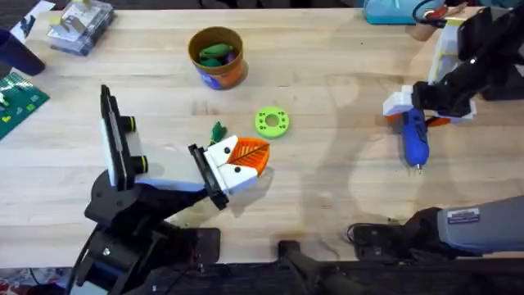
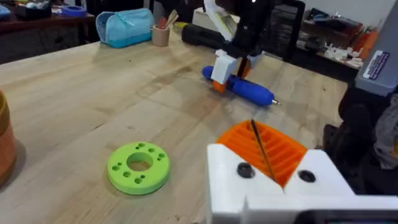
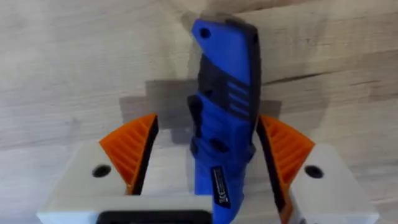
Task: Pick up the gripper from the table and insert it into the empty holder that is missing its gripper. Then pick up a screw, insert it into the mounting hole, and use the screwdriver to tighten it. Finally, clean up the table by picking up the vegetable and placing it into the bucket.
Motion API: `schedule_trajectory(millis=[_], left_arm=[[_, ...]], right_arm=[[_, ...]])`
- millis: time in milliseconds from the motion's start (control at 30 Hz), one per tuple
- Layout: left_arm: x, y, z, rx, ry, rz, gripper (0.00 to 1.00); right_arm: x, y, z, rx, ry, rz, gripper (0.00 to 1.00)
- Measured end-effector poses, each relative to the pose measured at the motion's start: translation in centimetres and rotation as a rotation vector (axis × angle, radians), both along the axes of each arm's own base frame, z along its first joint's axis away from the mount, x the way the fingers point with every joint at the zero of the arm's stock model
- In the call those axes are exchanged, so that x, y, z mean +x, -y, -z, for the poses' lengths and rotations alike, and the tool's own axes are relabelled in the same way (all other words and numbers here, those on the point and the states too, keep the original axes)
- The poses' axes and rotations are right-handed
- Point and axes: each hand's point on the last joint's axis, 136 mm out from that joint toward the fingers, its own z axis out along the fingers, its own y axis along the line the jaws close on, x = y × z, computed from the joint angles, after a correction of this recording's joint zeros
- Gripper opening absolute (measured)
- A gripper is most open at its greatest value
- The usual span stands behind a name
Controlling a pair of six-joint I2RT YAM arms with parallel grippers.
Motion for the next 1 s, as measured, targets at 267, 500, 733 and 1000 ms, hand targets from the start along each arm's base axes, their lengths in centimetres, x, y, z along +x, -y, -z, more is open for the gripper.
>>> schedule_trajectory(millis=[267,500,733,1000], left_arm=[[0.0,0.0,0.0,0.000,0.000,0.000,0.016],[0.0,0.0,0.0,0.000,0.000,0.000,0.016],[0.0,0.0,0.0,0.000,0.000,0.000,0.016],[0.0,0.0,0.0,0.000,0.000,0.000,0.016]], right_arm=[[0.6,0.3,1.5,-0.022,0.046,0.010,0.973],[1.2,0.6,1.4,-0.032,0.070,0.011,0.973],[1.2,0.5,1.4,-0.032,0.071,0.011,0.942],[1.0,0.5,1.9,-0.028,0.060,0.013,0.699]])
